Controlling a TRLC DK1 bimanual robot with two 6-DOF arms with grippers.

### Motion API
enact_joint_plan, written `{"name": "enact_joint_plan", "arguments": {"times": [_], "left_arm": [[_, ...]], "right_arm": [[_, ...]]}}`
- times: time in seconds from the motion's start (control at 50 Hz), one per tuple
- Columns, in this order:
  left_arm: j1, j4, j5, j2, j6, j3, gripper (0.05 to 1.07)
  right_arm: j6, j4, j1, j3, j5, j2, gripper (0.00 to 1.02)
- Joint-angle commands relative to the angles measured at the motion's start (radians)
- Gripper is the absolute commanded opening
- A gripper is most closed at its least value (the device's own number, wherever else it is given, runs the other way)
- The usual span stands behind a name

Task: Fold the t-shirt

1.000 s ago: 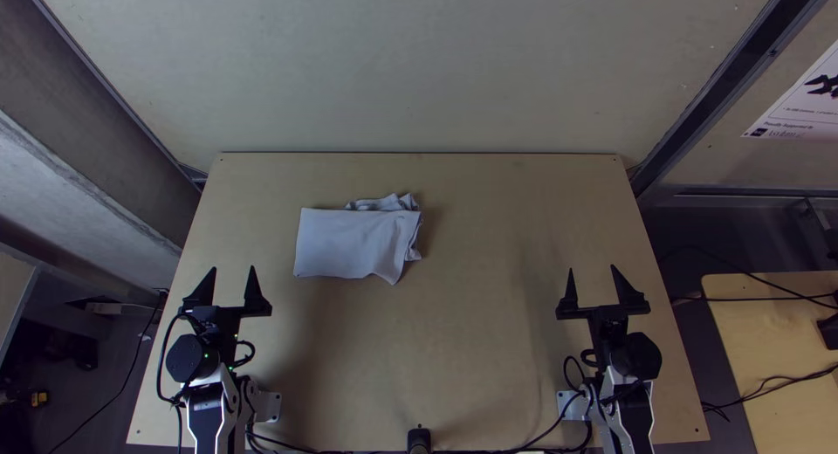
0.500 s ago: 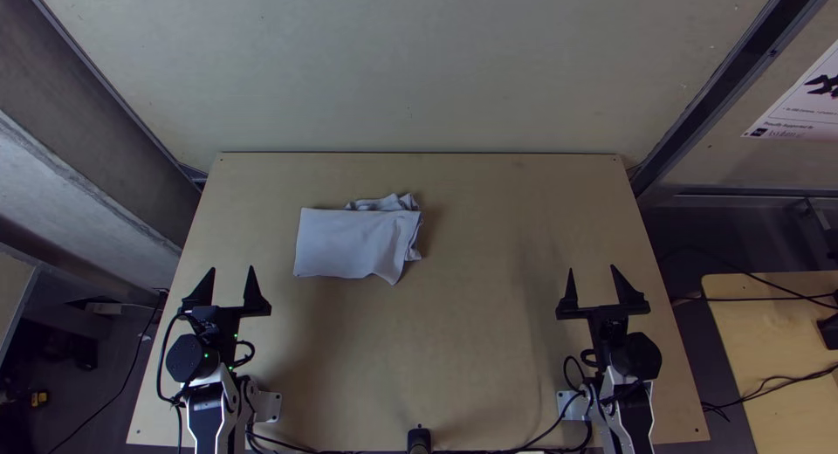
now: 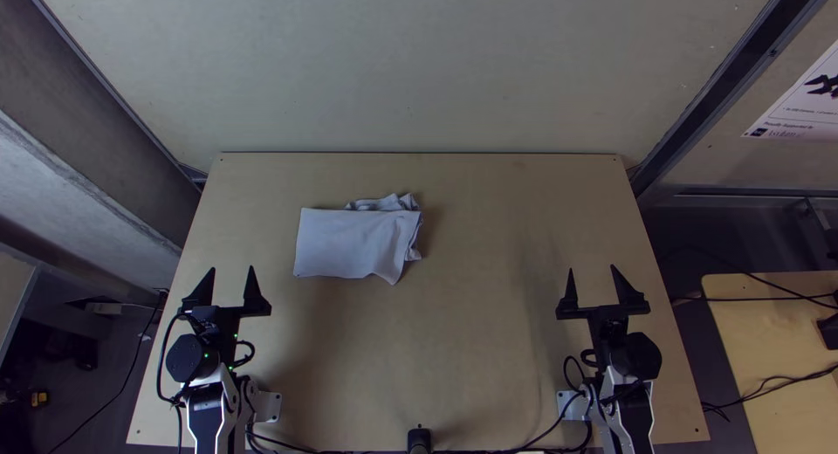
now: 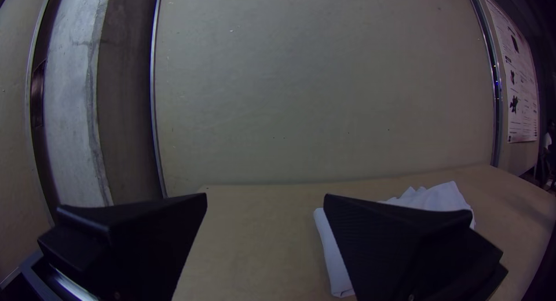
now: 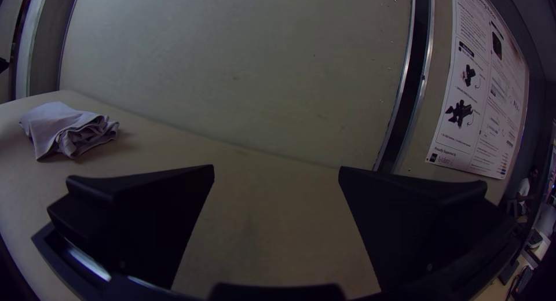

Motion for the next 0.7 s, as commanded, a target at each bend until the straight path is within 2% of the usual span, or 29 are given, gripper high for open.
{"name": "enact_joint_plan", "arguments": {"times": [0.0, 0.68], "left_arm": [[0.004, -0.022, 0.000, -0.006, -0.006, -0.042, 1.02], [0.050, -0.022, 0.000, -0.006, -0.006, -0.042, 1.02]], "right_arm": [[0.007, -0.016, -0.002, -0.007, 0.002, -0.003, 0.99], [0.007, -0.016, -0.002, -0.007, 0.002, -0.003, 0.99]]}}
